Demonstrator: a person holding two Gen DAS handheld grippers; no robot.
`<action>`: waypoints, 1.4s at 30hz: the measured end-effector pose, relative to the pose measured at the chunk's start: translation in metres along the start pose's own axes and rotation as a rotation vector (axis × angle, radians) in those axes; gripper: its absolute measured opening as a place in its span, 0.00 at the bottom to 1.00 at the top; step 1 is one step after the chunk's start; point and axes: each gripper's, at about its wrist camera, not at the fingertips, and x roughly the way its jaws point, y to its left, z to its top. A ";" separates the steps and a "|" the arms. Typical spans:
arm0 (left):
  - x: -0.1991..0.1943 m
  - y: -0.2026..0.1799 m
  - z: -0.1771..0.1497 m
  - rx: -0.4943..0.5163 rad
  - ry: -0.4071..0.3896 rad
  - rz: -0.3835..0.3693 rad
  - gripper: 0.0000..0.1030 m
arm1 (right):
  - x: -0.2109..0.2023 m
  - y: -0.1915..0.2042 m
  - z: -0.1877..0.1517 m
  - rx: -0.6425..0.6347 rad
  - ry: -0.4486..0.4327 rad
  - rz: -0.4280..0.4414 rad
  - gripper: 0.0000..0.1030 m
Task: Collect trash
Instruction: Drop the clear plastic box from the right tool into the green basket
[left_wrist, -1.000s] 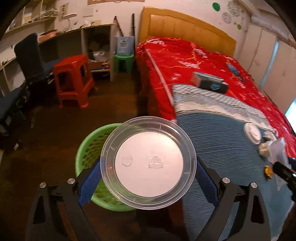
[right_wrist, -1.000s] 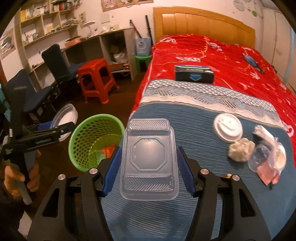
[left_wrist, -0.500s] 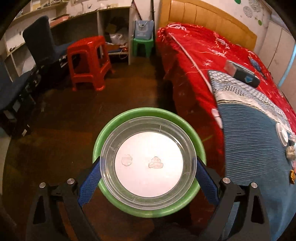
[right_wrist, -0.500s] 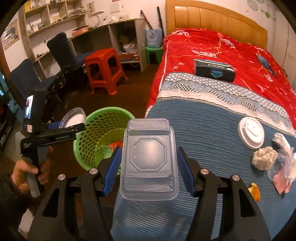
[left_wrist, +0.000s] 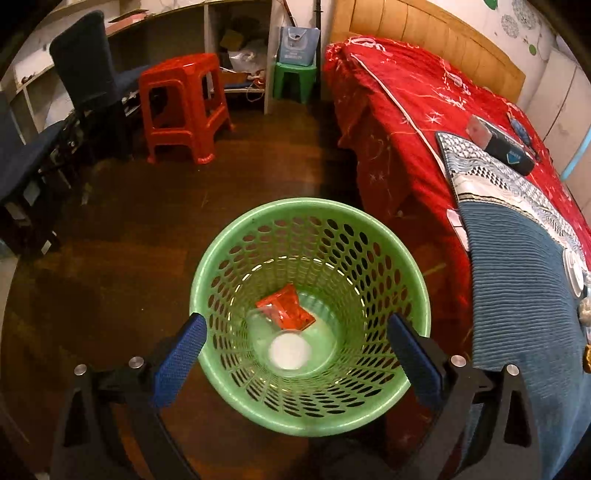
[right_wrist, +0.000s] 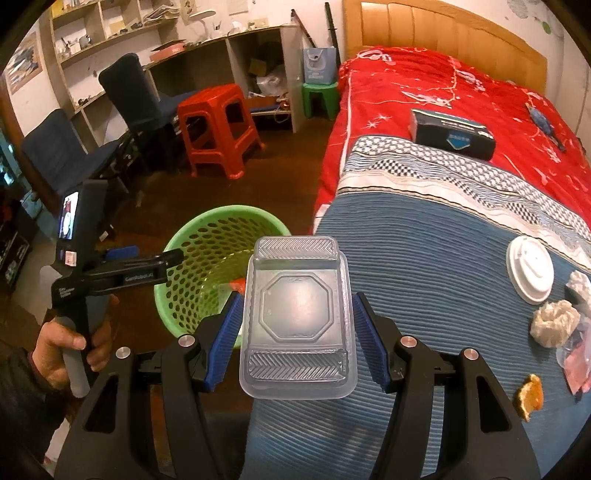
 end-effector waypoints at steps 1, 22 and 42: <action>-0.003 0.002 -0.001 -0.005 -0.004 -0.002 0.92 | 0.002 0.002 0.000 -0.004 0.002 0.004 0.58; -0.045 0.053 -0.035 -0.092 -0.049 0.030 0.92 | 0.071 0.075 0.031 -0.076 0.059 0.102 0.60; -0.070 0.014 -0.040 -0.040 -0.076 0.000 0.92 | 0.014 0.024 0.017 0.011 -0.034 0.046 0.81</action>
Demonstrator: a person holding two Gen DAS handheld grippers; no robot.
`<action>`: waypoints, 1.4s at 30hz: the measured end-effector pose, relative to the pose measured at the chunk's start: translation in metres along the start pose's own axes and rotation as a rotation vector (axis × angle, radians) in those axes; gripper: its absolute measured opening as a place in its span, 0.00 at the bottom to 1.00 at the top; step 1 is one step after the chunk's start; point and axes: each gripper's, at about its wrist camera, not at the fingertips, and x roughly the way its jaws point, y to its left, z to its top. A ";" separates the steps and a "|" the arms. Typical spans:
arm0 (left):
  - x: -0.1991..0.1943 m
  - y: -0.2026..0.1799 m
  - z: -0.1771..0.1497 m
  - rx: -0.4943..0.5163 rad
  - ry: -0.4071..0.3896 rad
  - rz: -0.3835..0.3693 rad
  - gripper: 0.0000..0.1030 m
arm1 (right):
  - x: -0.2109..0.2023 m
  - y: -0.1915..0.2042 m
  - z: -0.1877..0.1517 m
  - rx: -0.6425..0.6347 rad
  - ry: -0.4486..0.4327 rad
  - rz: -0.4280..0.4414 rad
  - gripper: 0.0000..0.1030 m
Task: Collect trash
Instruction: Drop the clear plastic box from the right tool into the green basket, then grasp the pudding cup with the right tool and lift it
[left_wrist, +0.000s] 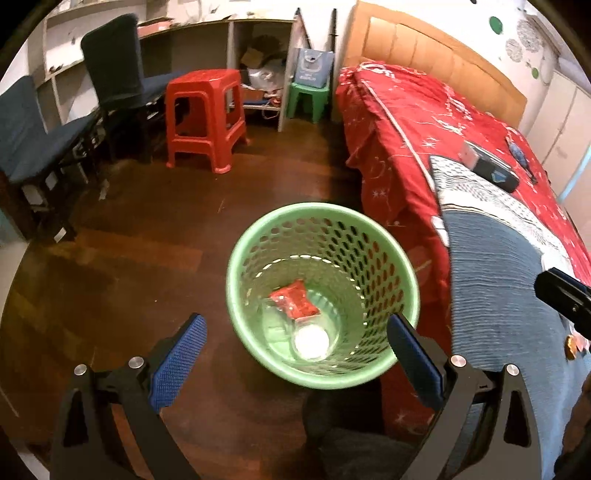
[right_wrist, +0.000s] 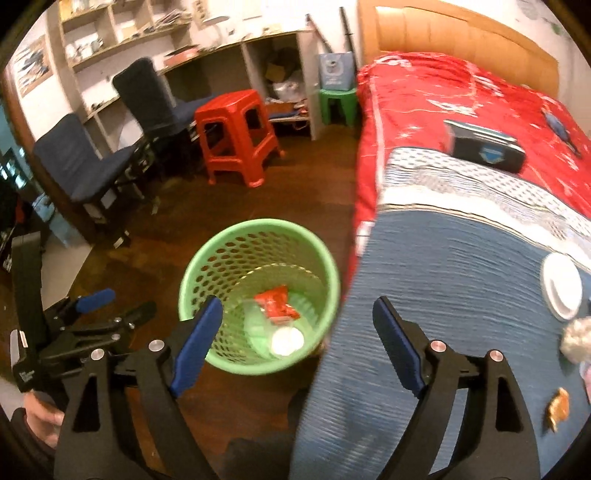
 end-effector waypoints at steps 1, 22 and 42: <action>-0.001 -0.005 0.000 0.006 0.000 -0.007 0.92 | -0.006 -0.009 -0.004 0.012 -0.004 -0.013 0.81; -0.026 -0.136 -0.008 0.174 0.011 -0.136 0.92 | -0.143 -0.218 -0.078 0.273 -0.108 -0.354 0.82; -0.023 -0.261 -0.026 0.348 0.054 -0.250 0.92 | -0.144 -0.365 -0.089 0.634 -0.005 -0.422 0.82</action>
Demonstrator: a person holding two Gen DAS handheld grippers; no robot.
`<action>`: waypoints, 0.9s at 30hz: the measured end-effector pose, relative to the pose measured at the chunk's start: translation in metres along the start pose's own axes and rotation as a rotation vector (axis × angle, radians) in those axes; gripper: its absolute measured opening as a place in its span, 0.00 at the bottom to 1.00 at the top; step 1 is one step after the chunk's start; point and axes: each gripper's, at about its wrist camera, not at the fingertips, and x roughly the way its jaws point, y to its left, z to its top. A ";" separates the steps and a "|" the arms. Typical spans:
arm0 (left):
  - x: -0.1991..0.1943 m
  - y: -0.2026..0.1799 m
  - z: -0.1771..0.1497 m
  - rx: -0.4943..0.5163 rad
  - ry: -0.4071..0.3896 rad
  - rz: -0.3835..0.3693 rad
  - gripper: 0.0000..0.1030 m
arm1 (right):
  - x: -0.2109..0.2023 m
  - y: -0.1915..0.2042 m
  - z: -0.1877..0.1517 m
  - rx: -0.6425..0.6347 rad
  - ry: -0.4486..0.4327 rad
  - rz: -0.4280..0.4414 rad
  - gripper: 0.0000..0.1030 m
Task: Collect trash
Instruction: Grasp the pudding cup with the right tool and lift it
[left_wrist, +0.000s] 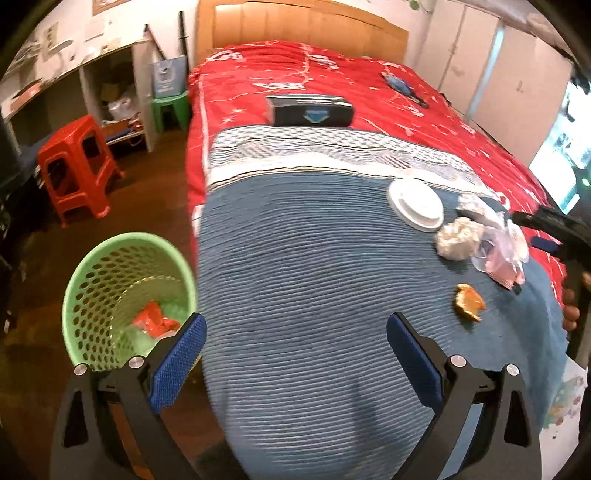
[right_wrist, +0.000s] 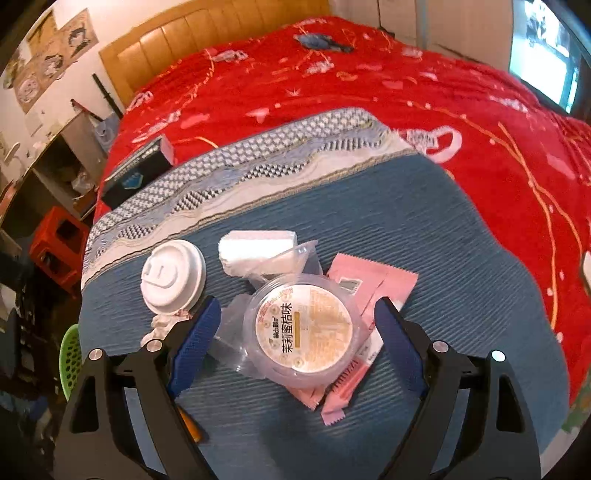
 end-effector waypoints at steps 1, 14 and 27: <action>0.001 -0.005 0.001 0.007 0.002 -0.009 0.92 | 0.004 0.001 0.001 0.007 0.011 0.005 0.82; 0.013 -0.063 0.006 0.102 0.021 -0.123 0.92 | 0.019 -0.008 -0.006 0.029 0.063 -0.017 0.68; 0.048 -0.138 0.001 0.238 0.105 -0.222 0.80 | -0.029 -0.029 -0.014 -0.010 -0.042 0.008 0.68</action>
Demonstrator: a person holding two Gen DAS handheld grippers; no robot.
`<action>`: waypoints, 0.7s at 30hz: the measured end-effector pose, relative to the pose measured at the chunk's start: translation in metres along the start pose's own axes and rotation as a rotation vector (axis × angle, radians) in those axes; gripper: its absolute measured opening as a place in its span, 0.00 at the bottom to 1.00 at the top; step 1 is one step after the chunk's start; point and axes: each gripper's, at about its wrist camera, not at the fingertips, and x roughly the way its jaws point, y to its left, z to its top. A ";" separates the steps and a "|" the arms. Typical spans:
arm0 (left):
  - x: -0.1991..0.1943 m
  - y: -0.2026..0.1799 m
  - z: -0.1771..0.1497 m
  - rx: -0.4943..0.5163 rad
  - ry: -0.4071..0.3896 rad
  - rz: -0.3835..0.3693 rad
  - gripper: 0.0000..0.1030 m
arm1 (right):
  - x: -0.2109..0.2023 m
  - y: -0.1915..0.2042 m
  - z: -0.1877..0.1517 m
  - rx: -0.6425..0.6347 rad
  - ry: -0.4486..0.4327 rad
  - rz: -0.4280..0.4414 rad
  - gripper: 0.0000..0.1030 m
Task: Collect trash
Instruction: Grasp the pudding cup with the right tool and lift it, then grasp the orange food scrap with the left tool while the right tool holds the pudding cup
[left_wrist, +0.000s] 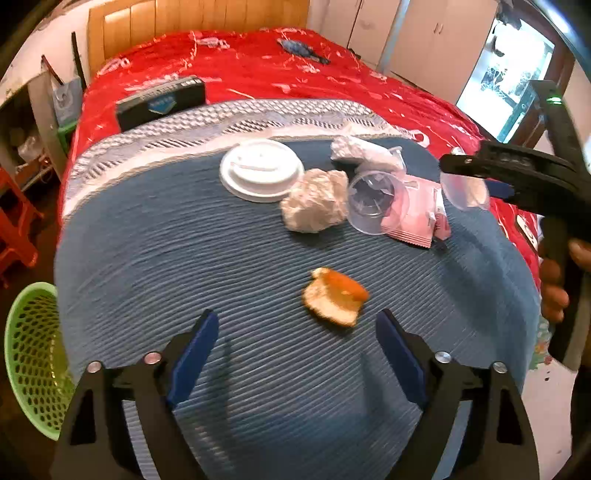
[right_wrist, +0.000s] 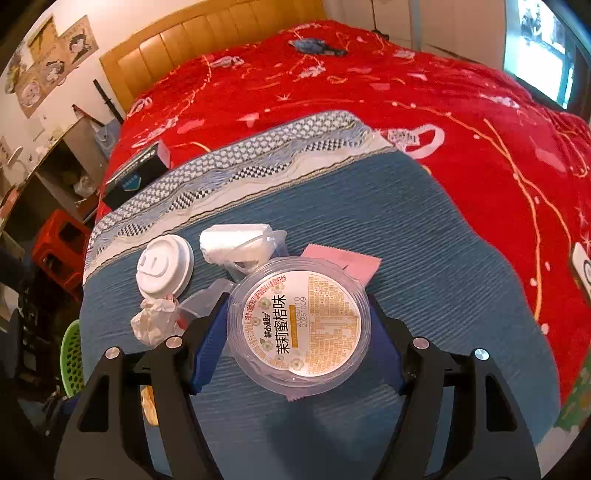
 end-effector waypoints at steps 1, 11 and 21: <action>0.004 -0.003 0.002 -0.004 0.007 -0.004 0.79 | -0.003 -0.001 -0.001 -0.003 -0.007 0.003 0.68; 0.039 -0.028 0.015 0.006 0.062 0.033 0.63 | -0.017 -0.005 -0.012 -0.027 -0.028 0.031 0.68; 0.031 -0.034 0.008 0.043 0.013 0.080 0.26 | -0.031 0.002 -0.031 -0.067 -0.044 0.036 0.68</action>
